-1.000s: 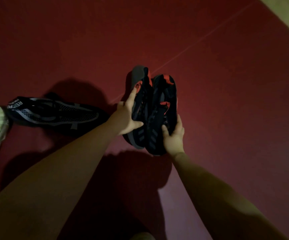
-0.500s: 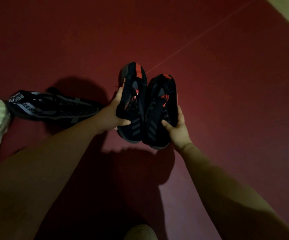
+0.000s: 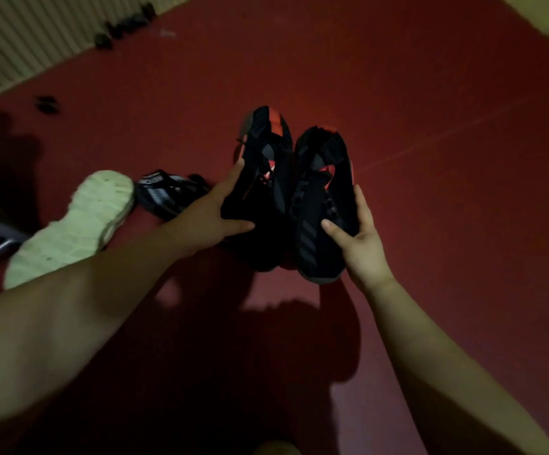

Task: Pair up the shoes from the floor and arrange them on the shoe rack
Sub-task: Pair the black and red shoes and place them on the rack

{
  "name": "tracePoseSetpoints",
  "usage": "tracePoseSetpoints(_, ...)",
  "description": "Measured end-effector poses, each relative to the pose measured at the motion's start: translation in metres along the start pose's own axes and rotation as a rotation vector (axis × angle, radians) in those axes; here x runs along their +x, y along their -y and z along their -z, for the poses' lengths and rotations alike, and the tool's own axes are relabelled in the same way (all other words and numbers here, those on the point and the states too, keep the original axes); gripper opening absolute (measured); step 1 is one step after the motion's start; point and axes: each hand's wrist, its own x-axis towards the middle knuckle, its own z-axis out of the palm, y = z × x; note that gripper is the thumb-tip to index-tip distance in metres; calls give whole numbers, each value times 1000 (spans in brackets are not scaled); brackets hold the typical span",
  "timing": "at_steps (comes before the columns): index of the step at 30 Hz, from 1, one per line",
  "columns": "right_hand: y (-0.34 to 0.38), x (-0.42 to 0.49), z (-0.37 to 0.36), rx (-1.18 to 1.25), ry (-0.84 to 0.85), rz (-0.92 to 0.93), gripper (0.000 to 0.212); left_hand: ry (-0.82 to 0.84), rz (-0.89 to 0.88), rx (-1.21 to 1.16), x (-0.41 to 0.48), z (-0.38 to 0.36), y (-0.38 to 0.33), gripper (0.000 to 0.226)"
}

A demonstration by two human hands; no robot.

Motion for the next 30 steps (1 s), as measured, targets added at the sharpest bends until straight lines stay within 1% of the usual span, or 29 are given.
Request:
tracePoseSetpoints(3,11,-1,-32,55,59,38,78,-91,-3,24,-36,27,-1,94)
tracePoseSetpoints(7,27,-8,-77,86,157,93,75,-300,-49,86,-88,53,-4,94)
tracePoseSetpoints(9,36,-17,-99,104,223,102,75,-370,-25,82,-118,65,-1,98)
tracePoseSetpoints(11,46,-30,-116,105,268,117,75,-399,18,52,-148,73,-3,102)
tracePoseSetpoints(14,53,-45,-131,94,327,144,75,-385,44,-55,-181,84,0,103)
tracePoseSetpoints(19,65,-72,-156,72,345,199,73,-362,-68,-181,-219,102,12,93)
tracePoseSetpoints(21,73,-93,-167,40,337,219,71,-387,-106,-169,-239,110,16,94)
tracePoseSetpoints(24,87,-135,-184,39,291,228,70,-384,-179,-123,-276,121,20,96)
tracePoseSetpoints(30,91,-240,-225,40,168,303,67,-278,-281,-211,-357,143,42,92)
